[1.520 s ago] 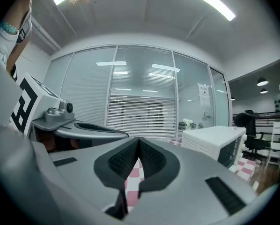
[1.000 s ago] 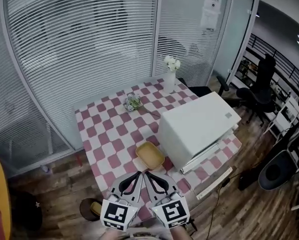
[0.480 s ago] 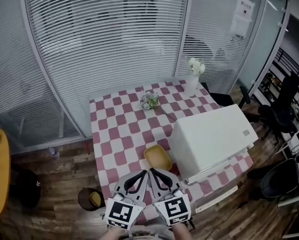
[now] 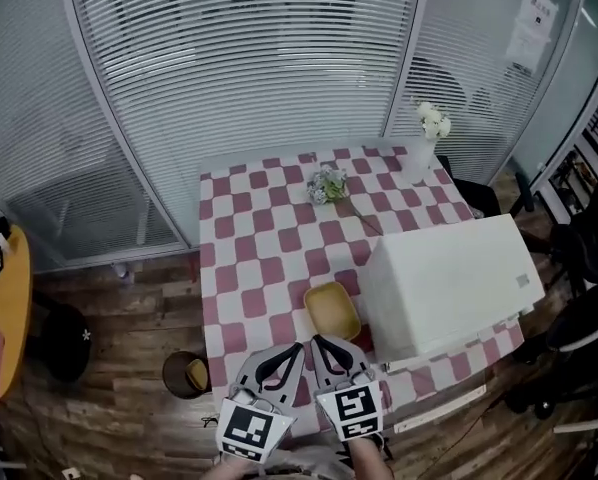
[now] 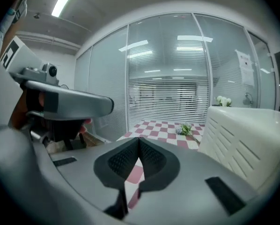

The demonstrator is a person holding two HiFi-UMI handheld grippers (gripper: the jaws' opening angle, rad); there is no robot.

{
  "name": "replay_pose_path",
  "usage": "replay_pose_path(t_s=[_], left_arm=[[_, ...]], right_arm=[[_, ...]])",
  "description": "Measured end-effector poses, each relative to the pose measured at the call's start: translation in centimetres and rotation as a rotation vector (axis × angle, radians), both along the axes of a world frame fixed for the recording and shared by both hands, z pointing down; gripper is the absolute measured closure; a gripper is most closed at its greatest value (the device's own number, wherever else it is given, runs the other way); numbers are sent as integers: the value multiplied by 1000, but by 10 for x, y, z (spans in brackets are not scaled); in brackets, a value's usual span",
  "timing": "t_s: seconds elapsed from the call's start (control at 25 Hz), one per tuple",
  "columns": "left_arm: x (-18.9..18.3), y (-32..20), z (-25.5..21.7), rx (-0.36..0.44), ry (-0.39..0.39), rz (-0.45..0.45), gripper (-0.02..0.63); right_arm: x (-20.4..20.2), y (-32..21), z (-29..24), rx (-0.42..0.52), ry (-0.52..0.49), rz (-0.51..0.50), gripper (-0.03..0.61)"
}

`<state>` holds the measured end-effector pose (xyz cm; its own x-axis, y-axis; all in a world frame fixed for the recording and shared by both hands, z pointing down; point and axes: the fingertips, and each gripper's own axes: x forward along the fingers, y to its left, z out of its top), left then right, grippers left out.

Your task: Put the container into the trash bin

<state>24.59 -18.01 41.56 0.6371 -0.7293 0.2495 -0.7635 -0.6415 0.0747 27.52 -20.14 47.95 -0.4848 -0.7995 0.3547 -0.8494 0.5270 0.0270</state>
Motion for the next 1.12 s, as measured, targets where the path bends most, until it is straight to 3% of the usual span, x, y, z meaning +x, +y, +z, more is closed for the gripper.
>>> replay_pose_path(t_s=[0.52, 0.8, 1.12], left_arm=[[-2, -8, 40, -112, -20, -29, 611], [-5, -12, 50, -148, -29, -39, 611], [-13, -10, 53, -160, -49, -45, 611]], right_arm=[[23, -7, 105, -223, 240, -14, 584], [31, -13, 155, -346, 420, -73, 503], [29, -14, 203, -455, 572, -146, 492]])
